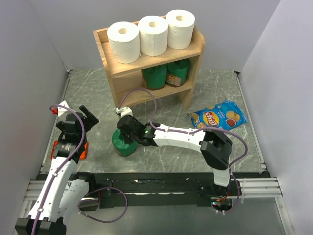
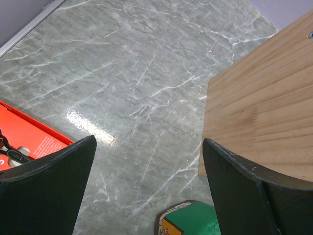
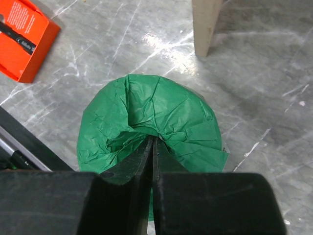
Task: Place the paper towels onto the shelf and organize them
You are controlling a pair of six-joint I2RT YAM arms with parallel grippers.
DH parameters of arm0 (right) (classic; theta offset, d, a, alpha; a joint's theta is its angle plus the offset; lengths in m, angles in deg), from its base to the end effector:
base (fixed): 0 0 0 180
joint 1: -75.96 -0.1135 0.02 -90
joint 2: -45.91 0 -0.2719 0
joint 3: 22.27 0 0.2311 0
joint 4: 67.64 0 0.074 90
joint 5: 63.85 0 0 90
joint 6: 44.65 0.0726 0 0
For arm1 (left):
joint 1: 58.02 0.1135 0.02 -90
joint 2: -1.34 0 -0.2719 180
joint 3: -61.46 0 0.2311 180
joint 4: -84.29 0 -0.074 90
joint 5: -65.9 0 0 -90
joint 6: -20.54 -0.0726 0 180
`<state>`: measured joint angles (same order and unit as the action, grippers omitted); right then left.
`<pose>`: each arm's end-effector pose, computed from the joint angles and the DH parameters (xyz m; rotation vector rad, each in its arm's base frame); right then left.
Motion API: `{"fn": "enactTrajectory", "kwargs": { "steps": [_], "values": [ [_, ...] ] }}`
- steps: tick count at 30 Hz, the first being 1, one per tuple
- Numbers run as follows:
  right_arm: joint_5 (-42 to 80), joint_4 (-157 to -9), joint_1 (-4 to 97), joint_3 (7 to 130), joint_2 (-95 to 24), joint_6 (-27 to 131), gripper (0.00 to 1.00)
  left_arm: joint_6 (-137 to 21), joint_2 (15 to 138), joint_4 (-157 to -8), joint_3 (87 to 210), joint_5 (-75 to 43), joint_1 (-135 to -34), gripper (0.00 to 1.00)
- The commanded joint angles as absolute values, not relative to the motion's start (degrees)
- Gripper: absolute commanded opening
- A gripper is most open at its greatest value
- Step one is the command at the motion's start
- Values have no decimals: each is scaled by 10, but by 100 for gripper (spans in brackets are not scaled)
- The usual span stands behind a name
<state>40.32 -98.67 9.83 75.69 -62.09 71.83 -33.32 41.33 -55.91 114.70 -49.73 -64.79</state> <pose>0.1945 0.3956 0.2369 -0.6642 2.2298 0.5647 0.1640 0.0122 0.2789 -0.7660 1.8320 -0.0284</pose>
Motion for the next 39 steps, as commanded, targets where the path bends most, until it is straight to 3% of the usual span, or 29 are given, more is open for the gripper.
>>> {"fn": "enactTrajectory", "kwargs": {
  "steps": [1, 11, 29, 39],
  "values": [
    [439, -996, 96, 752, -621, 711, 9, -322, 413, -567, 1146, -517, -645, 96],
    [453, -1008, 95, 759, -645, 708, 9, -308, 425, -549, 1153, -542, -645, 96],
    [433, -1103, 87, 885, -593, 625, 12, -304, 423, -546, 1153, -557, -645, 96],
    [410, -1092, 93, 938, -625, 606, 12, -303, 419, -543, 1152, -568, -645, 96]
  ]
}}
